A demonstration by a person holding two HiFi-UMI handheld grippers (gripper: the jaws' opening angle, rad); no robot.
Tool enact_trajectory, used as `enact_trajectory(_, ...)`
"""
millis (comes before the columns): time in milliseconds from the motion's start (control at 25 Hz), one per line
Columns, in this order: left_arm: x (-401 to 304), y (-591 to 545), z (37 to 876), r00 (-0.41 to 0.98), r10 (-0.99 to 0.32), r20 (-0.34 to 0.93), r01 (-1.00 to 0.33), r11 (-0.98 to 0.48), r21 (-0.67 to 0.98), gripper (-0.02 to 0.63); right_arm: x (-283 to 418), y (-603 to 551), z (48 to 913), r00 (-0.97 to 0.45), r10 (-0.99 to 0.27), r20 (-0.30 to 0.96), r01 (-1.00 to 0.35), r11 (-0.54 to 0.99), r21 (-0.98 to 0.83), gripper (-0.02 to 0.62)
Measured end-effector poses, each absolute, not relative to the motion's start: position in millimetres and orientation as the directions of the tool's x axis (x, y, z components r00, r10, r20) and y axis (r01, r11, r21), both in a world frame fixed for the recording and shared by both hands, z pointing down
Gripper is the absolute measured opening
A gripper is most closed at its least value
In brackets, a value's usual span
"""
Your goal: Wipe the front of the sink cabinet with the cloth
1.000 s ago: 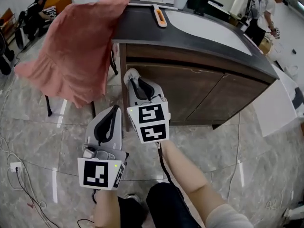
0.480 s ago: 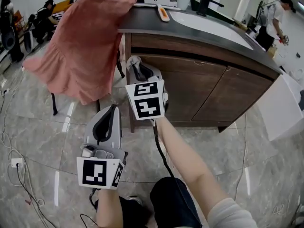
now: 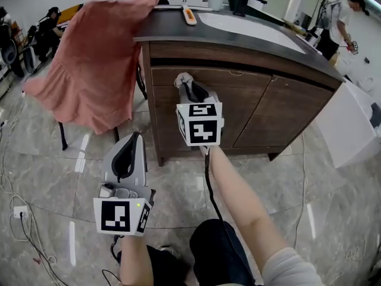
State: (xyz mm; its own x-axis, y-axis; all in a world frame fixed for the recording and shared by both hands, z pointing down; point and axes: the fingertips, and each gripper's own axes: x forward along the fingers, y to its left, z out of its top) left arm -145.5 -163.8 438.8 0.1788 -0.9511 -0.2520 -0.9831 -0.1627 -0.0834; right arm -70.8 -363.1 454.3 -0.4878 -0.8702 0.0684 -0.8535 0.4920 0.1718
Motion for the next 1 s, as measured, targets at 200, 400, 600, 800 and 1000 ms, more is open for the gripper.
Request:
enact_trajectory(200, -135, -166, 441, 0.196, -0.949, -0.249, -0.980, -0.179, -0.087, 0.006, -31, -371, 453, -0.440, -0.896, 0.058, -0.879, 0.443, 0.178, 0.057)
enact_trajectory(400, -127, -168, 443, 0.207, -0.945, -0.251, -0.978, -0.191, -0.088, 0.006, 10, -380, 452, -0.386, -0.921, 0.051, -0.905, 0.389, 0.171, 0.057)
enact_trajectory(600, -122, -169, 444, 0.216, -0.943, -0.253, -0.976, -0.201, -0.087, 0.006, 56, -390, 452, -0.316, -0.948, 0.049, -0.936, 0.320, 0.150, 0.057)
enact_trajectory(800, -120, -170, 447, 0.218, -0.944, -0.249, -0.975, -0.203, -0.085, 0.006, 103, -399, 454, -0.252, -0.966, 0.055, -0.960, 0.257, 0.111, 0.057)
enact_trajectory(1000, -125, -169, 447, 0.210, -0.946, -0.249, -0.977, -0.195, -0.083, 0.006, 134, -405, 453, -0.208, -0.976, 0.064, -0.970, 0.215, 0.112, 0.058)
